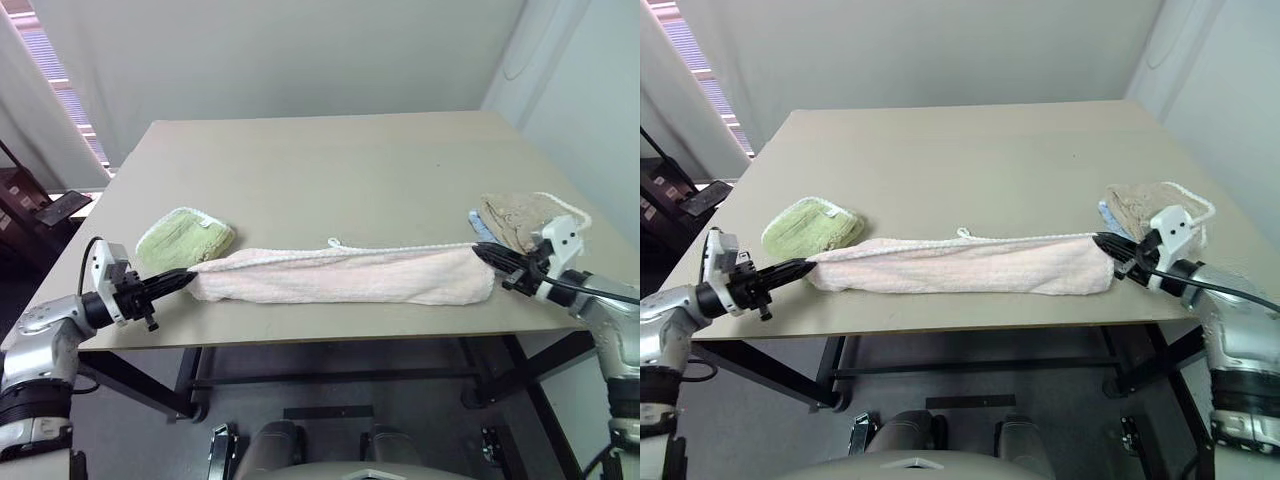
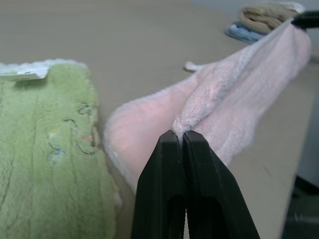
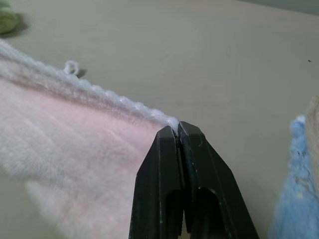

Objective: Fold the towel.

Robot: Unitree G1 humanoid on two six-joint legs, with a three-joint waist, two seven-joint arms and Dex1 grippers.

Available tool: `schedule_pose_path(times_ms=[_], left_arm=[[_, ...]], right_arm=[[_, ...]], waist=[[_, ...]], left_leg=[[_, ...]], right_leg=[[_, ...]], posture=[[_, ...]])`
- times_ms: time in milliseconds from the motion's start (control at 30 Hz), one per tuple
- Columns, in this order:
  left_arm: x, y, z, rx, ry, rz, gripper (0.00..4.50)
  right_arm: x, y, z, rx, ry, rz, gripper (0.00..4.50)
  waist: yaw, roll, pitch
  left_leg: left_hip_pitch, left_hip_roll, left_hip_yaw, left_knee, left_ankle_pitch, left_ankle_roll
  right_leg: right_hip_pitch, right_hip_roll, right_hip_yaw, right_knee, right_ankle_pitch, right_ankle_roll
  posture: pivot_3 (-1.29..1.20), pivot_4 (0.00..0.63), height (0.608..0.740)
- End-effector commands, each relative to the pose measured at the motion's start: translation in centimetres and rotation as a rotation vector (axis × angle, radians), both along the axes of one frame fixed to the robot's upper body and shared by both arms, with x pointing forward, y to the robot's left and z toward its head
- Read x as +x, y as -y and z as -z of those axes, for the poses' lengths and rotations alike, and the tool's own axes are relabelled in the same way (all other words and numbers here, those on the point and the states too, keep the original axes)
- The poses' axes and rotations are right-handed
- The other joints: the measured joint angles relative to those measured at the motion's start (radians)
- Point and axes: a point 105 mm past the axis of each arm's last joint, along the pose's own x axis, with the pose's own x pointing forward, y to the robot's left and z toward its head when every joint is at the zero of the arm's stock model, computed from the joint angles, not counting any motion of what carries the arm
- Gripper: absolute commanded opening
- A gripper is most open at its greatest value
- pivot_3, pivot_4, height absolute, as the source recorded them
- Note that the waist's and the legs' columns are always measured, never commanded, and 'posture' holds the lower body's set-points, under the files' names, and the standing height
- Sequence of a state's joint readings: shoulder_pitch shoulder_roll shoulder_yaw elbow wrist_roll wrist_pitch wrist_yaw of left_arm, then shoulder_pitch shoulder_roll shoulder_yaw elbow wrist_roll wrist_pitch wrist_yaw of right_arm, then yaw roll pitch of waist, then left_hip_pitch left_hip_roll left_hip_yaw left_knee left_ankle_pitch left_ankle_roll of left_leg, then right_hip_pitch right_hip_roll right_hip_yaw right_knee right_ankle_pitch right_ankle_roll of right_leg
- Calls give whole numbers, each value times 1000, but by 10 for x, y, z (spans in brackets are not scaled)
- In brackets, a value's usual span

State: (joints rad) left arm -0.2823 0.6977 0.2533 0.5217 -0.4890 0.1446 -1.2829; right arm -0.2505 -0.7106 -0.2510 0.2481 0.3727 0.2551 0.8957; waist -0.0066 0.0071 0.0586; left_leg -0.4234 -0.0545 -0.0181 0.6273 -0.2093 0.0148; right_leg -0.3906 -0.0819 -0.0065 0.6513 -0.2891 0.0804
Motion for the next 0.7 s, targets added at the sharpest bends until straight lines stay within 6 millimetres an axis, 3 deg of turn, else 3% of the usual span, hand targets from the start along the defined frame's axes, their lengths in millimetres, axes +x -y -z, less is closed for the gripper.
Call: schedule_pose_path(times_ms=[33,400,700], left_arm=[[19,7,-11,10,44,-27,33],[47,25,-9,15,-5,-40,33],[51,19,-11,-23,-32,-95,3137]], right_arm=[[14,1,-6,-16,63,39,0],[34,-12,4,8,82,56,0],[40,-20,6,25,82,61,0]], waist=[[0,0,0],[-7,-1,0],[-7,0,0]], left_leg=[[0,0,0,0,0,0],[0,0,1,2,1,2],[0,0,1,3,1,1]], right_leg=[[0,0,0,0,1,1],[1,1,1,4,4,4],[1,1,1,5,4,5]], posture=[[0,0,737],[0,0,737],[0,0,737]])
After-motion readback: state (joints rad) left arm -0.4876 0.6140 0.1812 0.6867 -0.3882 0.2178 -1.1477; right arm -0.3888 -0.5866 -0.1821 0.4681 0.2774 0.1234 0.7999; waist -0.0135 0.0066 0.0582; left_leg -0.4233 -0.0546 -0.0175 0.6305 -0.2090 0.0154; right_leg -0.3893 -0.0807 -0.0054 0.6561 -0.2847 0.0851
